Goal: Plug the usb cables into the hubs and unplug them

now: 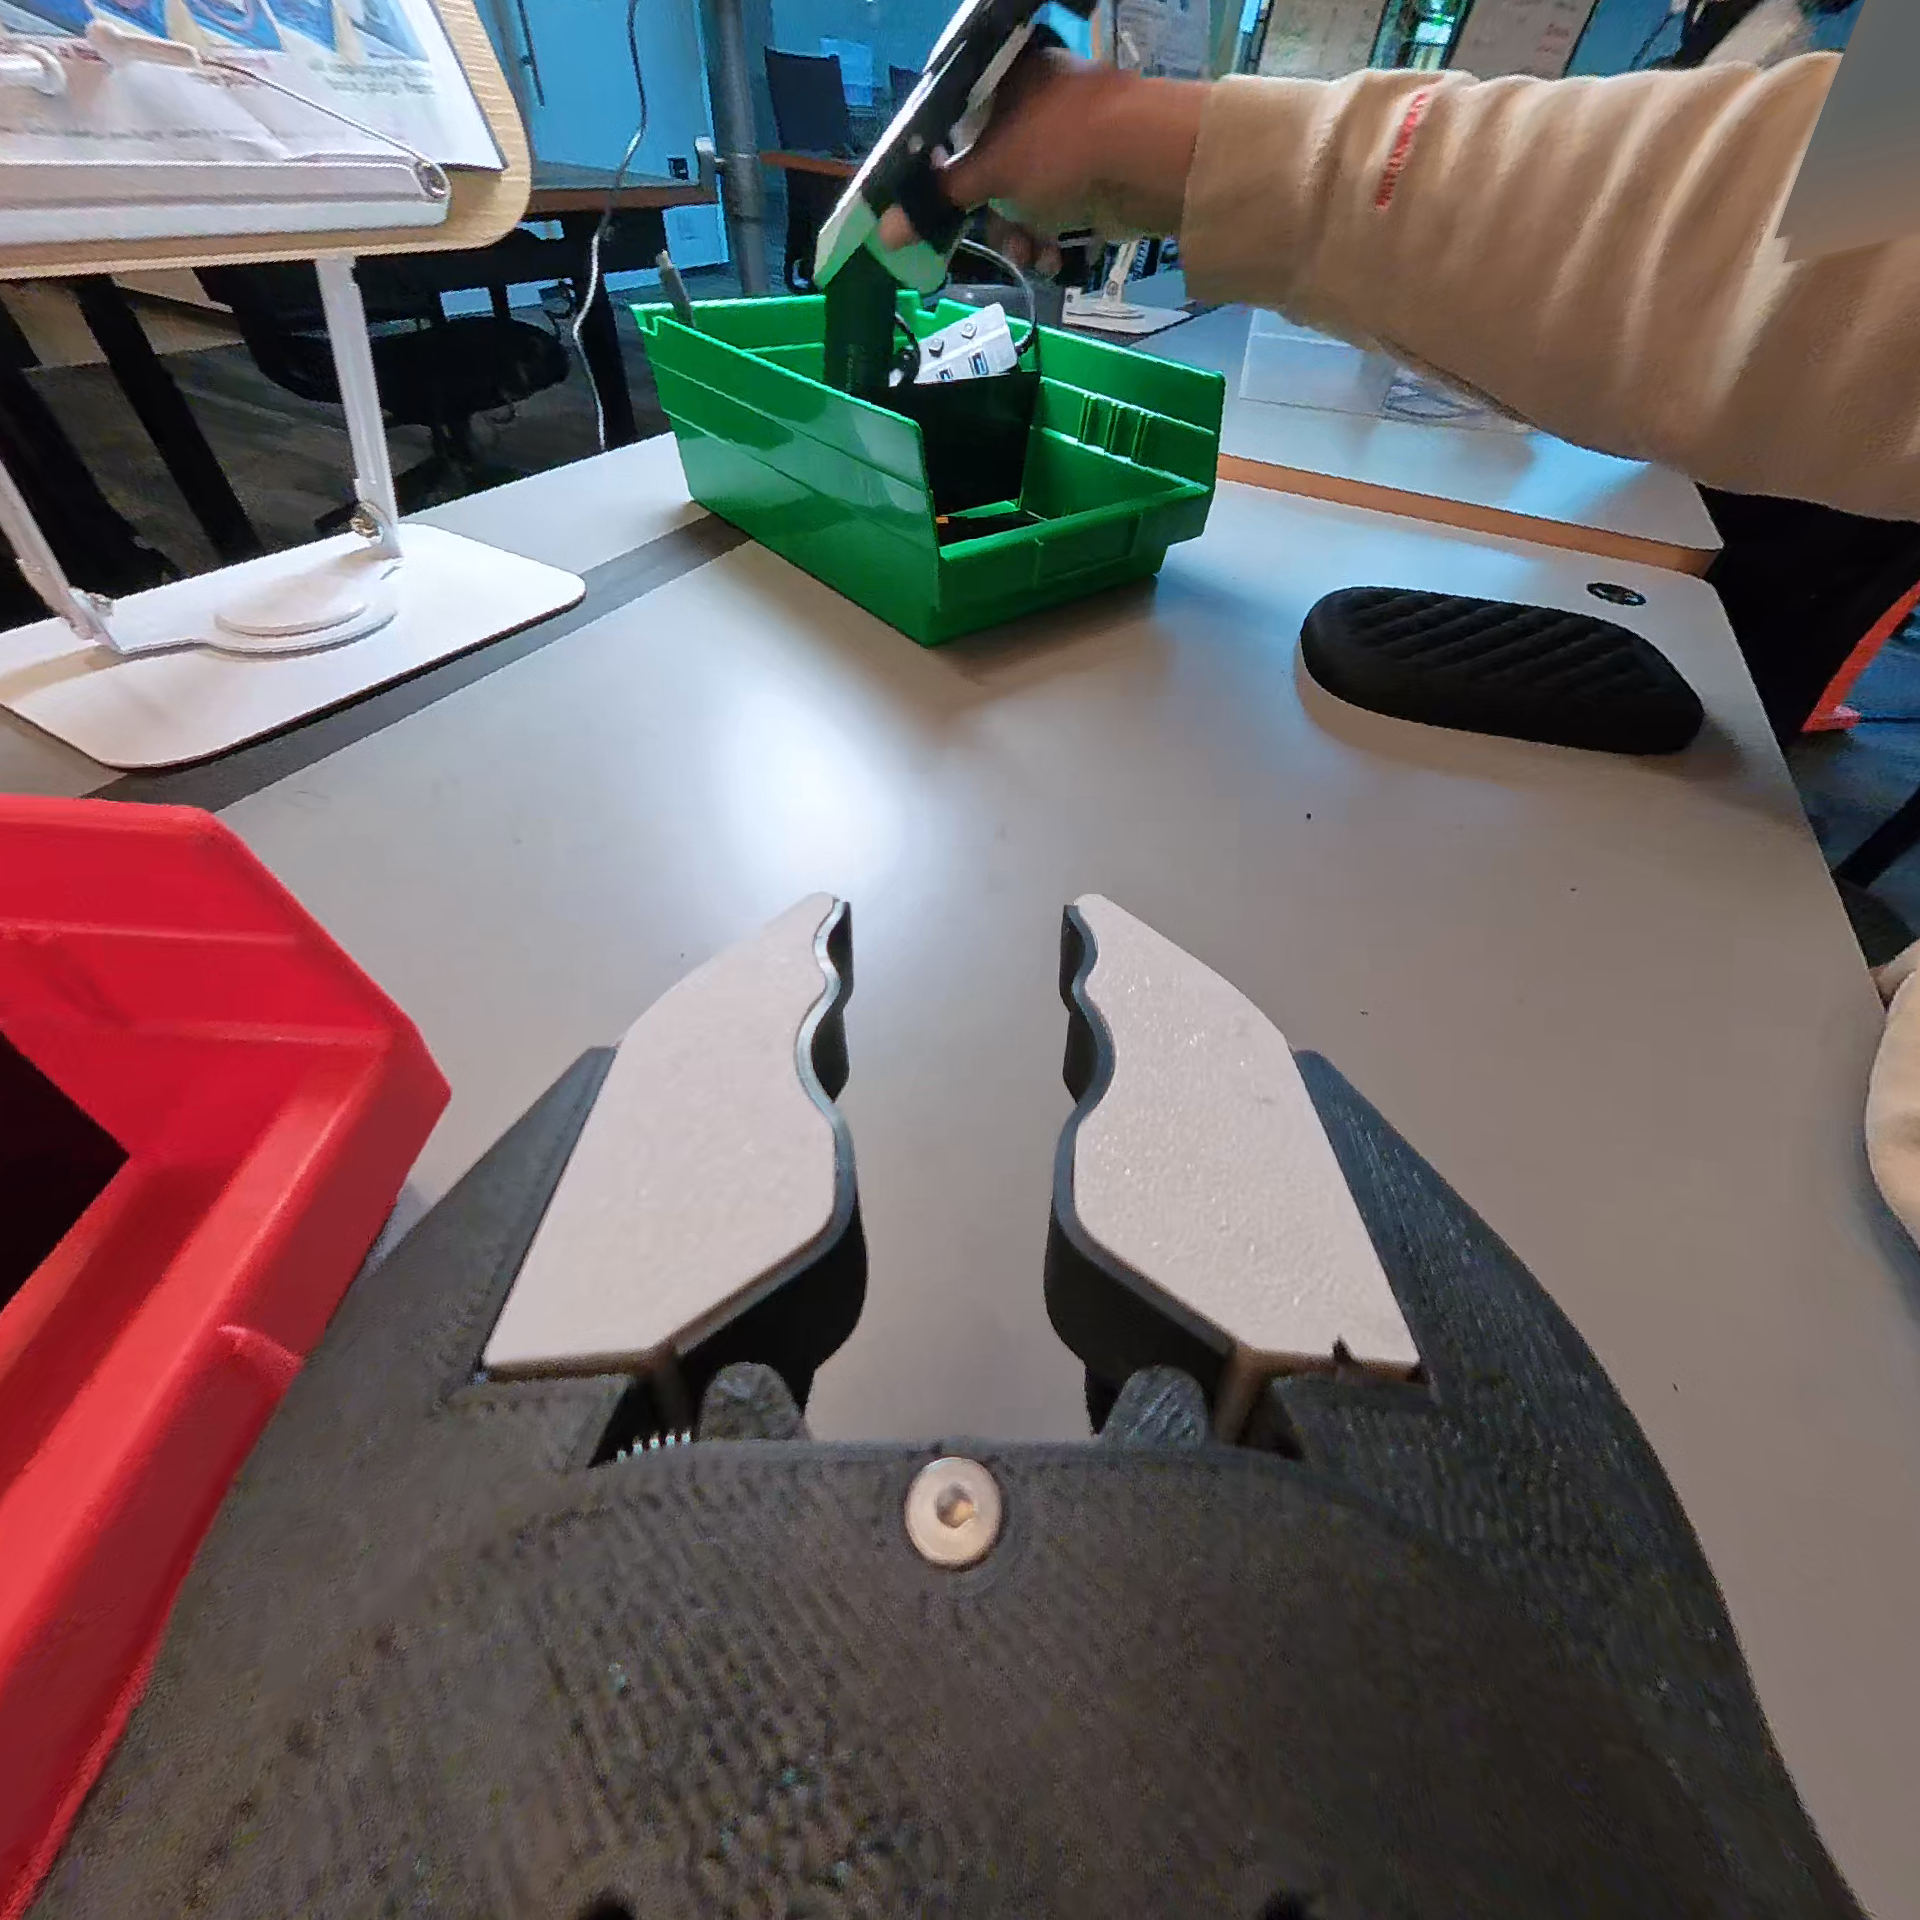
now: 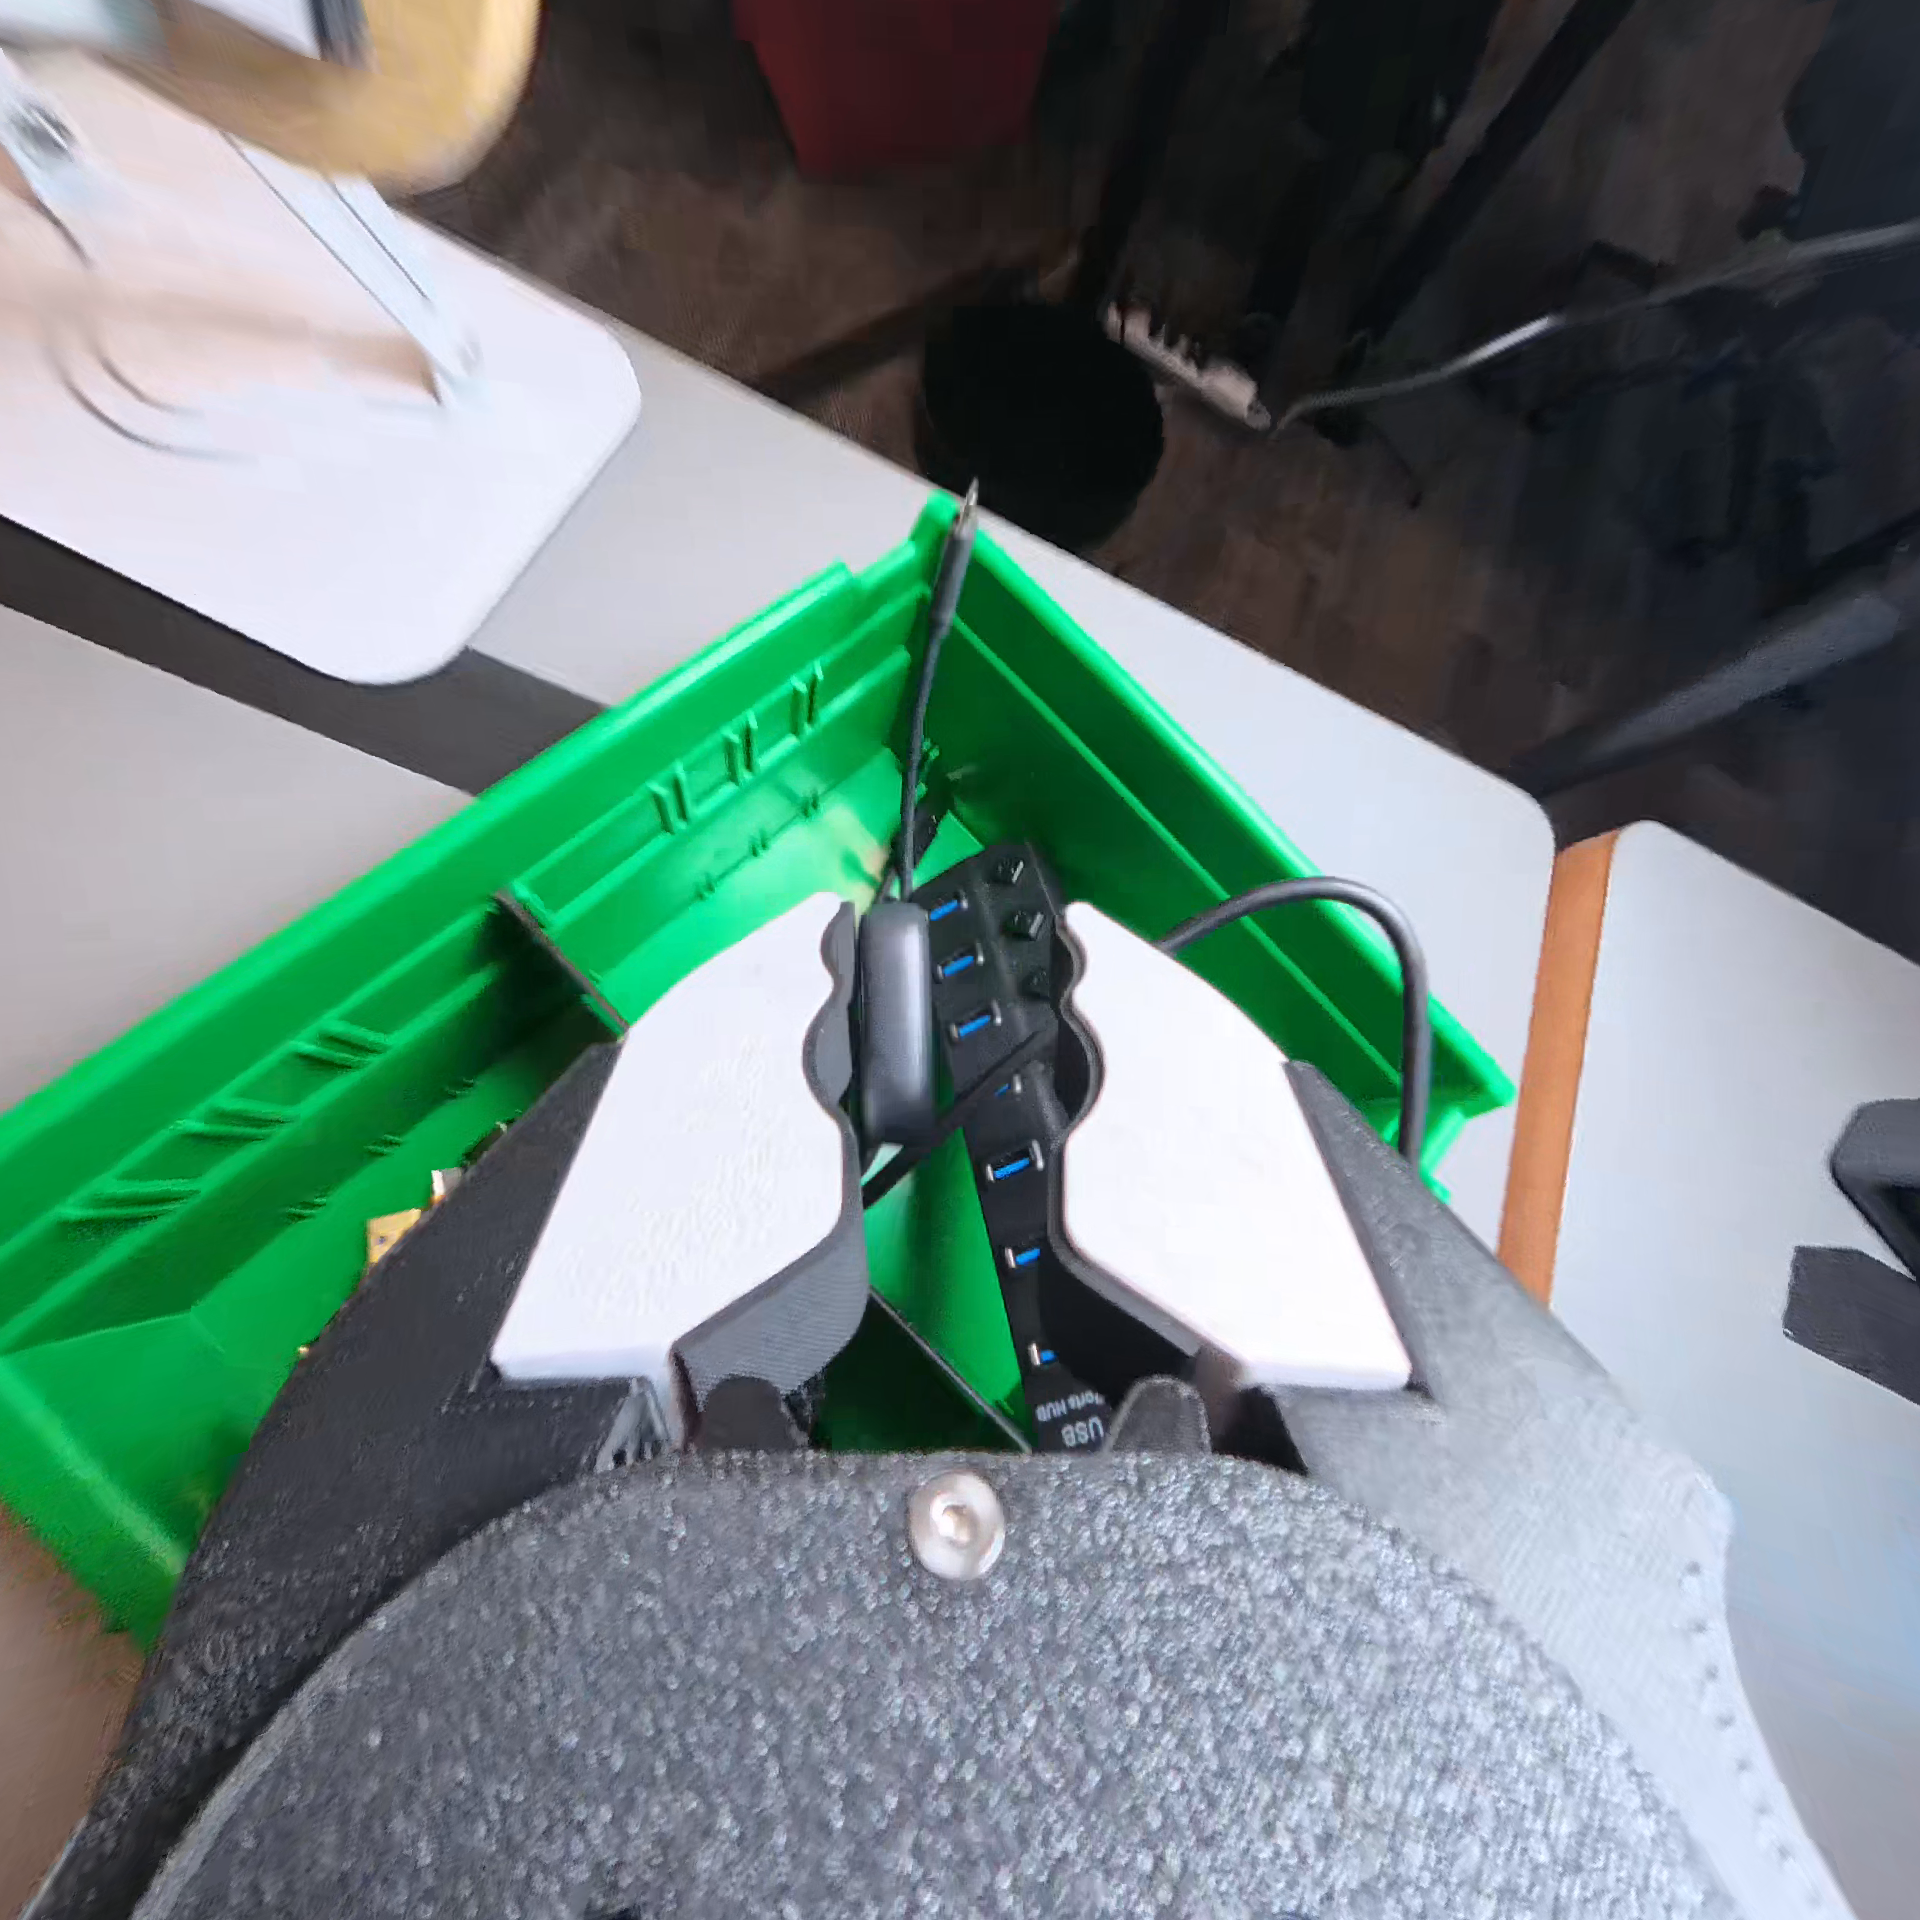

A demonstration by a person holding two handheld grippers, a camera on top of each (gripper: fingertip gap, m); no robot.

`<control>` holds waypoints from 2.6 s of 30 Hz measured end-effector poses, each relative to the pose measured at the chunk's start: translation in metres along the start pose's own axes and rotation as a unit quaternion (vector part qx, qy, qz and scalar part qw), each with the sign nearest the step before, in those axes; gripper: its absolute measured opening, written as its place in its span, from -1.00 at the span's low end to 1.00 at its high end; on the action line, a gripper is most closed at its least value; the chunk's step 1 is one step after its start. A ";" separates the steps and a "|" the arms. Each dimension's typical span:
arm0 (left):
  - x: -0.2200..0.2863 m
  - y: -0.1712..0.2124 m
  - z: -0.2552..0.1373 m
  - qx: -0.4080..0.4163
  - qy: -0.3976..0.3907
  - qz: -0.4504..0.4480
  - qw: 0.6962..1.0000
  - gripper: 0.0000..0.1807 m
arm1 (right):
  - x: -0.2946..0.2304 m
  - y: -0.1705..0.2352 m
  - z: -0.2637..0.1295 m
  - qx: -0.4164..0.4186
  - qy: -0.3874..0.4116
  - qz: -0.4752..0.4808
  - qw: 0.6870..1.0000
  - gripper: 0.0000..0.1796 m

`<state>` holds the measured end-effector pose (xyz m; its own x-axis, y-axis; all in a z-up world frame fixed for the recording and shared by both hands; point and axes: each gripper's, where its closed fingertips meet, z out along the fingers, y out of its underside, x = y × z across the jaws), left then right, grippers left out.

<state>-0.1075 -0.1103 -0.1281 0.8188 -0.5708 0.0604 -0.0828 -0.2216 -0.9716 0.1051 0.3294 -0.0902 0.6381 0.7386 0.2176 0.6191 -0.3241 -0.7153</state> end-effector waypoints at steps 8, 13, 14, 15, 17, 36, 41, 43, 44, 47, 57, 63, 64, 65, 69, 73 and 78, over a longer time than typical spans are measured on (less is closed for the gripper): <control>-0.014 -0.008 -0.010 0.023 -0.039 -0.010 0.999 -0.56 | -0.061 -0.008 -0.100 0.185 -0.083 -0.040 0.978 -0.53; -0.031 -0.006 -0.019 0.019 -0.085 -0.013 0.996 -0.53 | -0.156 0.051 -0.134 0.198 -0.219 -0.051 0.954 -0.47; -0.037 -0.003 -0.022 0.013 -0.104 -0.014 0.994 -0.52 | -0.166 0.067 -0.132 0.183 -0.210 -0.068 0.958 -0.44; -0.044 0.000 -0.027 0.004 -0.125 -0.014 0.992 -0.51 | -0.171 0.083 -0.126 0.163 -0.189 -0.092 0.964 -0.40; -0.060 0.006 -0.038 -0.020 -0.176 -0.005 0.984 -0.48 | -0.171 0.108 -0.114 0.127 -0.134 -0.146 0.972 -0.38; -0.150 0.093 -0.045 -0.447 -0.185 0.205 0.851 -0.67 | -0.162 0.152 -0.039 -0.085 -0.062 -0.387 0.916 -0.68; -0.115 0.089 -0.024 -0.421 -0.134 0.249 0.862 -0.66 | -0.202 0.163 -0.064 -0.055 -0.086 -0.421 0.902 -0.67; -0.098 0.087 -0.010 -0.415 -0.113 0.271 0.861 -0.66 | -0.223 0.169 -0.078 -0.042 -0.096 -0.440 0.892 -0.67; -0.090 0.086 -0.002 -0.411 -0.103 0.280 0.861 -0.66 | -0.233 0.172 -0.084 -0.038 -0.100 -0.446 0.888 -0.67; -0.071 0.081 0.022 -0.399 -0.075 0.306 0.861 -0.66 | -0.261 0.179 -0.102 -0.019 -0.118 -0.471 0.874 -0.66; -0.051 0.060 0.065 -0.311 -0.084 0.350 0.880 -0.51 | -0.320 0.189 -0.140 0.069 -0.144 -0.487 0.859 -0.63; -0.007 0.036 0.052 -0.206 -0.093 0.241 0.944 -0.46 | -0.304 0.158 -0.211 0.239 -0.154 -0.242 0.928 -0.60; 0.007 0.033 0.051 -0.184 -0.085 0.198 0.959 -0.46 | -0.285 0.154 -0.221 0.260 -0.128 -0.180 0.940 -0.60; 0.021 0.030 0.052 -0.167 -0.077 0.151 0.971 -0.46 | -0.259 0.153 -0.229 0.272 -0.086 -0.110 0.952 -0.57; 0.074 0.013 0.057 -0.088 -0.047 -0.051 0.994 -0.46 | -0.177 0.194 -0.230 0.257 0.024 0.089 0.962 -0.39; 0.090 -0.010 0.074 0.006 -0.074 -0.150 0.986 -0.49 | -0.174 0.207 -0.213 0.224 0.008 0.115 0.968 -0.41; 0.076 -0.007 0.107 0.011 -0.131 -0.160 0.978 -0.46 | -0.196 0.194 -0.190 0.180 -0.020 0.112 0.977 -0.34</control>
<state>0.0158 -0.0672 -0.1413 0.9183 -0.2530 0.3045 0.2116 -0.3366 -0.9176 0.1869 0.0096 -0.1456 0.7164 0.6976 0.0078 0.2607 -0.2573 -0.9305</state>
